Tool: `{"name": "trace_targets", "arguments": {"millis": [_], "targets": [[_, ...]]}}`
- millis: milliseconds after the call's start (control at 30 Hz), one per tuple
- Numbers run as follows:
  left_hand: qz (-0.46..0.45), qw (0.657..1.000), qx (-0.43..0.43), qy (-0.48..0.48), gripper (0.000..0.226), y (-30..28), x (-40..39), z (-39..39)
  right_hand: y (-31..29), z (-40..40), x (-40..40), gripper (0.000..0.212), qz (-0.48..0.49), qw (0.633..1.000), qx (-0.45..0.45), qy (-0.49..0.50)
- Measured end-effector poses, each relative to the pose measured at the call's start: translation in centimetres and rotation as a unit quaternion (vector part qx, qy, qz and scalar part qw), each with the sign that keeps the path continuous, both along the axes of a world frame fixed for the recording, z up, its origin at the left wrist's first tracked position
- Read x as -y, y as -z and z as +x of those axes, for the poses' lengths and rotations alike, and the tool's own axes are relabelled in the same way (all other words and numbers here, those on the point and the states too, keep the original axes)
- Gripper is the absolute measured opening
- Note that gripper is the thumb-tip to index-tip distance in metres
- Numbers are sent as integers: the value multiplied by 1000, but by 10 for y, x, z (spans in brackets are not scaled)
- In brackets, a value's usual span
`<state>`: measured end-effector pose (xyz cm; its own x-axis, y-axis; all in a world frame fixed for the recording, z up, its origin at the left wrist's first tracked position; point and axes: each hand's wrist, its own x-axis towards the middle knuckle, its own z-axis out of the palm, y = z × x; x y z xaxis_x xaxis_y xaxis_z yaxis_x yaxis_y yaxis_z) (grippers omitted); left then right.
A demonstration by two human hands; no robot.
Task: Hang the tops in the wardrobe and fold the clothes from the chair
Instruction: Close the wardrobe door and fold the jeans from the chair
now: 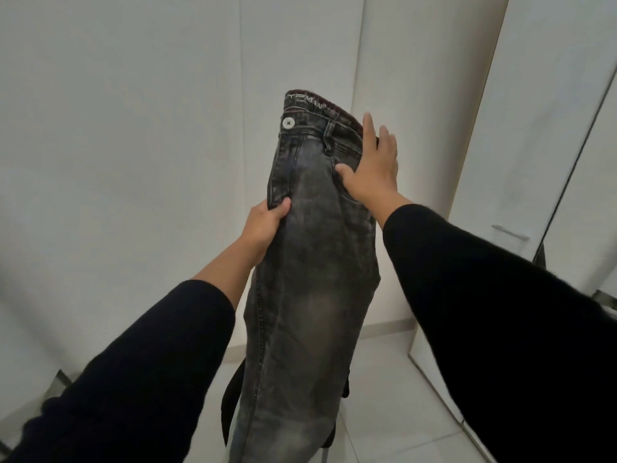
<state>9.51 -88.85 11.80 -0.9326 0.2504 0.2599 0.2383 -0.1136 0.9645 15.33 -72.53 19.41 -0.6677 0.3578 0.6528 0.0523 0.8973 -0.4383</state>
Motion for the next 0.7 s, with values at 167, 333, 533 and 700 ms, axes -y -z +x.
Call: {"name": "trace_targets", "arguments": {"millis": [167, 333, 533, 700], "targets": [[75, 997, -14, -26, 34, -54, -13, 8, 55, 18, -10, 94, -337, 936, 95, -36], [11, 994, -42, -103, 41, -76, -16, 7, 79, 32, -30, 104, -554, 798, 224, -83], [3, 971, -54, -231, 49, -92, -3, 0, 85, 50, -34, 112, -584, 739, 289, -167], [21, 961, -53, -272, 50, -107, 6, -3, 89, 44, -26, 98, -559, 733, 278, -269]]}}
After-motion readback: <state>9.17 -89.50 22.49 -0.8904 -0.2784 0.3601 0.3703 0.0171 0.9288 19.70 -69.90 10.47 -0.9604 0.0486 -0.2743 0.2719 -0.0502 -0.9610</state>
